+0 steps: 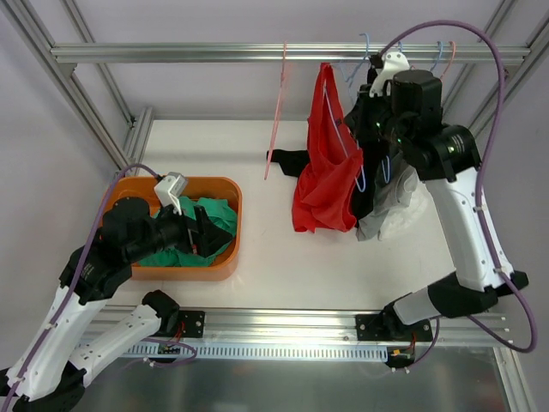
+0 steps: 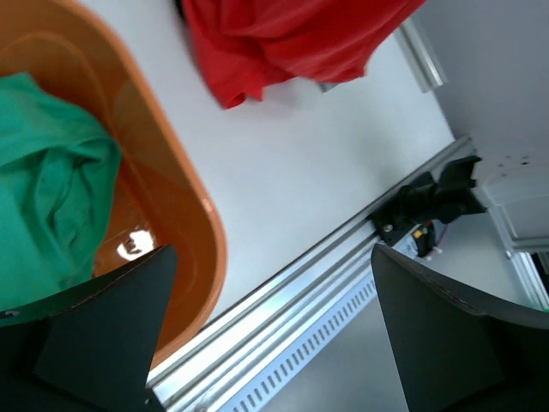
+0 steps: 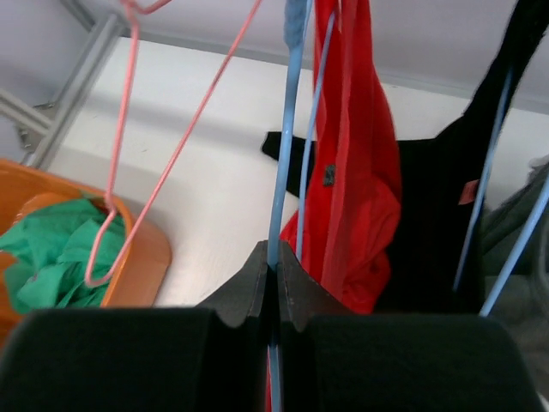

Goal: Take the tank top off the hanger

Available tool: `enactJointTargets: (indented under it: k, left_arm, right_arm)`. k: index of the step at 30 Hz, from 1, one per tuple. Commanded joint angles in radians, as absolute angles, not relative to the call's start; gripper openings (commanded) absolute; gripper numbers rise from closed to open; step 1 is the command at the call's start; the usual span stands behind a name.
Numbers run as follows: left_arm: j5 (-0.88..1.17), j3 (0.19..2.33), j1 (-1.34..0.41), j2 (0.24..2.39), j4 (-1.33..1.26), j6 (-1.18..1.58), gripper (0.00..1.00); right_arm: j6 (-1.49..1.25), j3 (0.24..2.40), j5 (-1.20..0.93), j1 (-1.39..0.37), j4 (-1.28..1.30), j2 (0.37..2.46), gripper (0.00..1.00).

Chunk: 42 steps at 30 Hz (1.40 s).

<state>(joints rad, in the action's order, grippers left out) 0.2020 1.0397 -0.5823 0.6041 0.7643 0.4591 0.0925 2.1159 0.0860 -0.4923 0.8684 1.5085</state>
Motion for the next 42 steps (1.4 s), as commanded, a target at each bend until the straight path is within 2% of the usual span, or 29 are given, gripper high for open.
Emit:
enactJointTargets:
  k: [1, 5, 6, 7, 9, 13, 18, 21, 24, 25, 27, 28, 29, 33, 36, 40, 42]
  left_arm:
    - [0.340, 1.173, -0.600, 0.688, 0.612, 0.422, 0.99]
    - [0.252, 1.314, -0.737, 0.825, 0.543, 0.376, 0.99]
    - [0.201, 1.347, -0.844, 0.856, 0.526, 0.359, 0.99]
    - [0.093, 1.377, -0.898, 0.885, 0.516, 0.326, 0.99]
    - [0.022, 1.485, -1.012, 0.987, 0.497, 0.272, 0.99]
    - [-0.139, 1.684, -1.098, 1.208, 0.465, 0.189, 0.99]
    - [-0.143, 1.853, -1.103, 1.397, 0.462, 0.141, 0.91]
    - [-0.042, 1.937, -1.104, 1.491, 0.457, 0.138, 0.84]
    - [-0.028, 1.976, -1.111, 1.528, 0.445, 0.140, 0.64]
    - [-0.031, 1.982, -1.114, 1.545, 0.442, 0.140, 0.44]
    - [-0.037, 1.988, -1.118, 1.554, 0.440, 0.138, 0.28]
    - [-0.044, 1.985, -1.121, 1.555, 0.440, 0.138, 0.09]
    - [-0.054, 1.983, -1.126, 1.552, 0.440, 0.140, 0.00]
    - [-0.101, 1.951, -1.150, 1.497, 0.439, 0.137, 0.00]
    - [-0.280, 1.937, -1.178, 1.442, 0.440, 0.153, 0.00]
    - [-0.649, 1.890, -1.181, 1.353, 0.440, 0.233, 0.00]
    - [-0.693, 1.871, -1.181, 1.319, 0.439, 0.247, 0.00]
  right_arm:
    - [0.055, 1.986, -0.064, -0.491, 0.798, 1.336, 0.00]
    - [0.061, 1.846, -0.188, -0.494, 0.796, 1.160, 0.00]
    - [0.058, 1.777, -0.205, -0.494, 0.798, 1.122, 0.00]
    - [0.057, 1.744, -0.215, -0.492, 0.804, 1.044, 0.00]
    - [0.054, 1.666, -0.250, -0.494, 0.834, 0.971, 0.00]
    - [0.071, 1.646, -0.342, -0.494, 0.974, 0.818, 0.00]
    - [0.066, 1.692, -0.431, -0.494, 1.149, 0.686, 0.00]
    - [0.051, 1.726, -0.446, -0.491, 1.212, 0.641, 0.00]
    - [0.057, 1.787, -0.462, -0.494, 1.278, 0.640, 0.00]
    - [0.057, 1.810, -0.468, -0.492, 1.287, 0.640, 0.00]
    - [0.058, 1.831, -0.471, -0.494, 1.305, 0.632, 0.00]
    - [0.058, 1.853, -0.459, -0.494, 1.311, 0.632, 0.00]
    - [0.058, 1.862, -0.453, -0.491, 1.322, 0.632, 0.00]
    - [0.077, 1.865, -0.433, -0.494, 1.341, 0.637, 0.00]
    - [0.109, 1.850, -0.480, -0.494, 1.348, 0.627, 0.00]
    - [0.150, 1.836, -0.573, -0.494, 1.362, 0.534, 0.00]
    - [0.144, 1.844, -0.595, -0.492, 1.353, 0.502, 0.00]
